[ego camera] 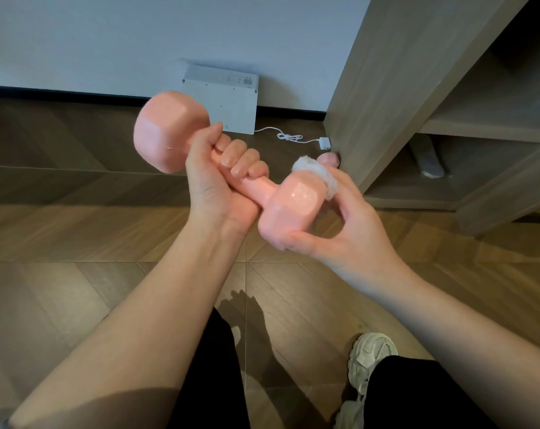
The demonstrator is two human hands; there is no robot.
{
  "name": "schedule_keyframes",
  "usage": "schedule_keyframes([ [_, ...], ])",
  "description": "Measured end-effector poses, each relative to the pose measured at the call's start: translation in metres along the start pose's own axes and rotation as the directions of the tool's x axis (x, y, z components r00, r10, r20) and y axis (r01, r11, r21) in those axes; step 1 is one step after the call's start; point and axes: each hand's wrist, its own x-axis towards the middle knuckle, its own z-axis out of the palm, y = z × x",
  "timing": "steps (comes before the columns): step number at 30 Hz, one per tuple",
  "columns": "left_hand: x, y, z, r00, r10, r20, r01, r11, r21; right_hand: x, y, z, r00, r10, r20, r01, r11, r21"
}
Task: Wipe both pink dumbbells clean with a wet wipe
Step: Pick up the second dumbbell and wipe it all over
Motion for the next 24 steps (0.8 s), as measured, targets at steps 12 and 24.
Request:
schedule_keyframes([
  [12,-0.003,0.000,-0.003,0.998,0.011,-0.059,-0.011,1.000,-0.008,-0.007,-0.011,-0.002,0.983,-0.177,-0.051,0.171,0.980,-0.105],
  [24,0.000,-0.001,-0.007,0.982,0.033,-0.187,-0.026,0.999,0.041,-0.007,-0.006,-0.002,0.971,-0.240,-0.015,0.228,0.937,-0.264],
])
